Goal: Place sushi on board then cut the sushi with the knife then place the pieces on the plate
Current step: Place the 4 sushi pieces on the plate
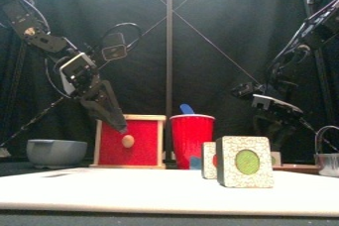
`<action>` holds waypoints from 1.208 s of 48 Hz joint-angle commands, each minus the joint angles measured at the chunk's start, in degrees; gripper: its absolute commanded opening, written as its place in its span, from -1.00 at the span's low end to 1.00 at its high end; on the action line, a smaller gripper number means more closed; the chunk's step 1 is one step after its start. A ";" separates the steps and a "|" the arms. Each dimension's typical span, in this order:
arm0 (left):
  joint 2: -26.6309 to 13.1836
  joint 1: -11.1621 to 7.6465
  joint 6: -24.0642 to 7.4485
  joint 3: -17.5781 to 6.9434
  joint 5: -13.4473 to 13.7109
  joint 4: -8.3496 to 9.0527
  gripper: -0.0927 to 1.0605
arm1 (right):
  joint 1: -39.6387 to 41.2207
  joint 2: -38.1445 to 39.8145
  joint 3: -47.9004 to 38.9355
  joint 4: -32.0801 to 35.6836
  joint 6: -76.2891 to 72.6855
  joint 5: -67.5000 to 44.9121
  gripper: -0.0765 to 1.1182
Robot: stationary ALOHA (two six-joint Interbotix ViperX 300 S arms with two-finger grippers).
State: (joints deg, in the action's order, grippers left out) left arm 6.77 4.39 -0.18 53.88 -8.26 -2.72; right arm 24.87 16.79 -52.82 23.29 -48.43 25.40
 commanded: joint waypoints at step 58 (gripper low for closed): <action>0.26 0.09 0.18 -0.53 -0.35 -1.58 0.50 | -35.60 -15.03 16.70 -8.26 5.63 -14.41 0.50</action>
State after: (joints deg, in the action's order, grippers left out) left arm 6.77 4.39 0.00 54.14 -8.26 -4.04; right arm -10.02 1.23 -37.62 15.73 -42.98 11.34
